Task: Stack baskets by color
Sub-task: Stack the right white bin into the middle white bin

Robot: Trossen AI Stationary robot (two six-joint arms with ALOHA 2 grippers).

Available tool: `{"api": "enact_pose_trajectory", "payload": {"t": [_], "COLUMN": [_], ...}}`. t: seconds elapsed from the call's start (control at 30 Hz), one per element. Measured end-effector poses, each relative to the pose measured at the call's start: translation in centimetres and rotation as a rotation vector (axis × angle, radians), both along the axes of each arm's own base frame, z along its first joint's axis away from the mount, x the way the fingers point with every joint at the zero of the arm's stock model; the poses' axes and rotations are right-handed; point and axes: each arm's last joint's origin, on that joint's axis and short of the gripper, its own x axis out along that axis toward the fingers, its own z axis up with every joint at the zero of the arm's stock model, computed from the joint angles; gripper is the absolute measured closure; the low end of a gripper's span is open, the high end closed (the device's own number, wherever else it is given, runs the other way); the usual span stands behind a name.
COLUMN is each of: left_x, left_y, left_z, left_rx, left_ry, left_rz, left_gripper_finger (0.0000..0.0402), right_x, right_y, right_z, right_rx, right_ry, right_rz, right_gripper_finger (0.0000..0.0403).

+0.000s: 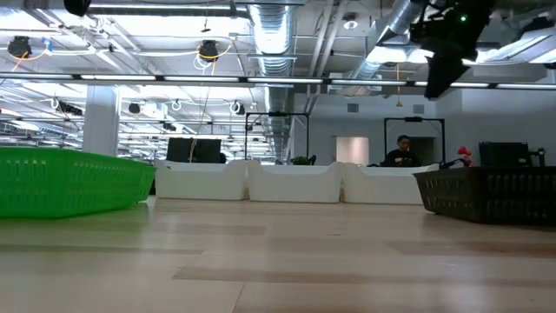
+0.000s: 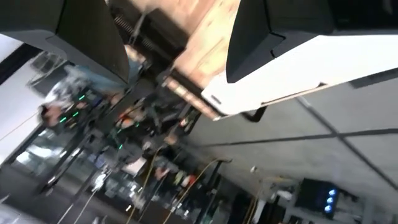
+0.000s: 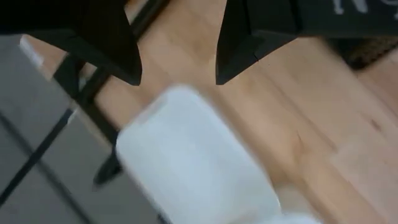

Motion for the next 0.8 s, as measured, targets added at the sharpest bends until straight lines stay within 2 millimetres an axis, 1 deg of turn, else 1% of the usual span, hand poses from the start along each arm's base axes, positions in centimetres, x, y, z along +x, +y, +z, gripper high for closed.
{"api": "enact_pose_trajectory", "payload": {"t": [0.17, 0.3, 0.43, 0.53, 0.63, 0.8], "left_x": [1.7, 2.8, 3.4, 3.5, 3.5, 3.6], "left_y": [-0.7, -1.2, -1.4, -1.5, -1.4, -0.7], "left_z": [-0.1, -0.5, -0.7, -0.8, -0.8, -0.8], "left_rx": [0.000, 0.022, 0.007, -0.014, -0.025, -0.039], "left_ry": [0.113, 0.165, 0.185, 0.185, 0.183, 0.184], "left_rz": [-0.007, -0.006, -0.014, -0.038, -0.026, 0.012], "left_gripper_finger": [0.0145, 0.0145, 0.0145, 0.0145, 0.0145, 0.0145], "right_x": [-0.8, -0.7, -0.5, 0.0, 0.7, 2.5], "right_y": [0.7, 1.3, 1.6, 1.5, 1.0, -0.3], "right_z": [-0.6, -0.7, -0.7, -0.9, -1.2, -2.2], "right_rx": [0.144, 0.167, 0.168, 0.168, 0.154, 0.135], "right_ry": [0.056, 0.058, 0.053, 0.056, 0.061, 0.104], "right_rz": [-0.012, -0.012, 0.005, 0.010, 0.034, 0.088], "right_gripper_finger": [0.0172, 0.0172, 0.0172, 0.0172, 0.0172, 0.0172]}}
